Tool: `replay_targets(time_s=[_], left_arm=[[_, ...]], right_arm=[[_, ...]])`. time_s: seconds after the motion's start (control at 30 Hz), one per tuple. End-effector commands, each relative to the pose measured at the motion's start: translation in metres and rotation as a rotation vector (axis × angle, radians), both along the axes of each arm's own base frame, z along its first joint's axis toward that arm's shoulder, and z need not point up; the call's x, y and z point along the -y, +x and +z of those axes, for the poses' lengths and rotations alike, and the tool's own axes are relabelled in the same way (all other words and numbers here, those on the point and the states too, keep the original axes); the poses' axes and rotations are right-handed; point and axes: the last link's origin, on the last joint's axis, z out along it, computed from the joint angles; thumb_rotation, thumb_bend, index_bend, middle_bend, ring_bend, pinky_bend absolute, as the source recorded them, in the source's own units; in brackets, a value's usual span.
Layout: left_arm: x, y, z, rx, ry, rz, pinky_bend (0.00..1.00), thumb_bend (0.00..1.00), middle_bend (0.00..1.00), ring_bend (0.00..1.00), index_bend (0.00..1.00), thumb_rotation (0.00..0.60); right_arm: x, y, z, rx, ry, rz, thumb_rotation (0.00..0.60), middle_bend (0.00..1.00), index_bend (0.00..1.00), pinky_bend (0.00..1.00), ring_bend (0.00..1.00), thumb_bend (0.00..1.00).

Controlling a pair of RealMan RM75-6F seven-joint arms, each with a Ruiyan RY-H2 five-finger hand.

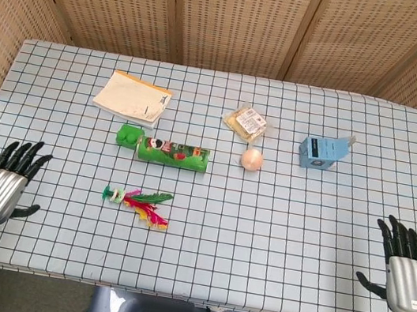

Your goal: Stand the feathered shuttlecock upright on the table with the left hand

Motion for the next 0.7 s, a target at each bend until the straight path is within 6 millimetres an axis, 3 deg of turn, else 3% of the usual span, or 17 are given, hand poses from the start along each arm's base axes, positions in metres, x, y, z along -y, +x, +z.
replay_targets(time_s=[0.03,0.13,0.33,0.67,0.7], left_arm=[[-0.017,0.025,-0.024,0.014,-0.058,-0.035,0.0,0.15,0.0,0.0,0.33,0.6],[-0.027,0.041,-0.045,0.001,-0.109,-0.061,0.0,0.17,0.0,0.0,0.41,0.6],[-0.044,0.076,-0.093,-0.028,-0.164,-0.113,0.0,0.17,0.0,0.0,0.46,0.6],[-0.049,0.118,-0.143,-0.091,-0.223,-0.177,0.0,0.2,0.0,0.0,0.51,0.6],[-0.046,0.127,-0.156,-0.087,-0.255,-0.19,0.0,0.21,0.0,0.0,0.51,0.6]], right_arm=[[0.001,-0.001,-0.001,-0.001,0.003,-0.003,0.6,0.0,0.09,0.0,0.0,0.1],[0.001,-0.002,-0.002,0.001,0.009,-0.008,0.6,0.0,0.1,0.0,0.0,0.1],[0.001,-0.002,-0.001,0.026,0.01,-0.008,0.6,0.0,0.1,0.0,0.0,0.1],[0.003,-0.006,0.003,0.065,0.007,-0.02,0.6,0.0,0.11,0.0,0.0,0.09],[0.003,-0.006,0.005,0.075,0.002,-0.022,0.6,0.0,0.11,0.0,0.0,0.09]])
